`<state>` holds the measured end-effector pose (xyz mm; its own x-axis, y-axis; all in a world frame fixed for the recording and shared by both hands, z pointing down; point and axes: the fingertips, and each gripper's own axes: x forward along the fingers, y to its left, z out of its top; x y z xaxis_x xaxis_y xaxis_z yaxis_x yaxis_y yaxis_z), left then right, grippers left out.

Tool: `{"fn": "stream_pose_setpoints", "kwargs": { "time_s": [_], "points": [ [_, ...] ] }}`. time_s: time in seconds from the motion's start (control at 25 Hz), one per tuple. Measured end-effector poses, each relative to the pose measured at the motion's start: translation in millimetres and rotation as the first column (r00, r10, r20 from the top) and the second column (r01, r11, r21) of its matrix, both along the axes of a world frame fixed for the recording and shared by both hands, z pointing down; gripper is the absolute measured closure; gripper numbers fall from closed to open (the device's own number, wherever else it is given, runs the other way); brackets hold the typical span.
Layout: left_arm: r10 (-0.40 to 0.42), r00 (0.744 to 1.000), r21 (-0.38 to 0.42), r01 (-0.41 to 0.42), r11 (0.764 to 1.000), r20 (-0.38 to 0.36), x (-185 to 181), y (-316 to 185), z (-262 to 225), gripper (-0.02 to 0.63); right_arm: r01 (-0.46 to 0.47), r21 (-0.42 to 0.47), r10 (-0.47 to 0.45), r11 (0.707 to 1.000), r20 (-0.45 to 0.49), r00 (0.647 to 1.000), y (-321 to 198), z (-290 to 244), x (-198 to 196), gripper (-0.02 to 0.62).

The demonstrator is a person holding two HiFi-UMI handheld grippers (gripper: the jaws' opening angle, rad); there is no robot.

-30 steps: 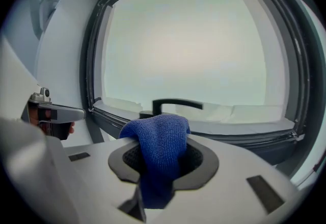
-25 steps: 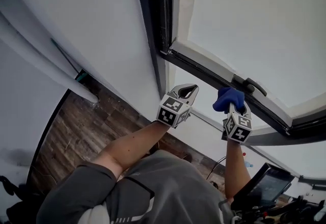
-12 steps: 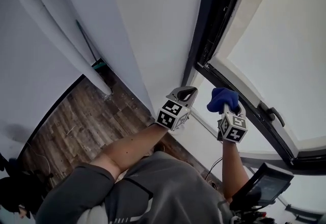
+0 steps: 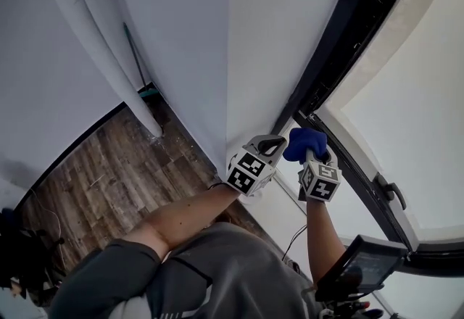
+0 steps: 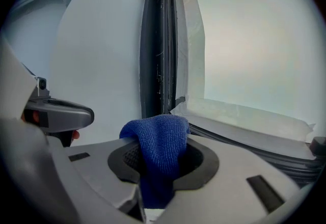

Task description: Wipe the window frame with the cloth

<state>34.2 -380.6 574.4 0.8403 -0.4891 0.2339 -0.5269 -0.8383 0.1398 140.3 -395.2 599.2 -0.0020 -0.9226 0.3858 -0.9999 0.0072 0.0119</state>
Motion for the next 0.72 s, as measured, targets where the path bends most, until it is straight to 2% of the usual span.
{"fn": "stream_pose_setpoints", "kwargs": {
  "time_s": [0.16,0.32,0.4,0.52,0.72],
  "points": [
    [-0.002,1.0,-0.003,0.002,1.0,-0.002,-1.8,-1.8,0.2,0.597,0.014,-0.022,-0.013,1.0,0.012,1.0,-10.5,9.0,-8.3,0.477],
    [0.006,1.0,-0.002,-0.006,1.0,0.026,-9.8,2.4,8.3,0.597,0.101,-0.046,-0.101,0.994,0.009,0.995,-10.8,17.8,-27.2,0.477],
    [0.004,0.999,-0.016,-0.003,1.0,0.039,-15.7,7.0,18.8,0.597,0.142,-0.072,-0.141,0.987,0.019,0.99,-7.5,28.8,-35.6,0.477],
    [-0.004,0.998,-0.055,0.008,0.998,0.062,-20.3,13.3,40.9,0.597,0.15,-0.104,-0.148,0.983,0.022,0.989,-1.8,42.0,-40.8,0.477],
    [-0.009,0.996,-0.042,0.013,0.999,0.086,-23.3,15.5,48.9,0.597,0.173,-0.06,-0.172,0.983,0.02,0.985,-5.7,31.8,-54.5,0.477]
  ]
}}
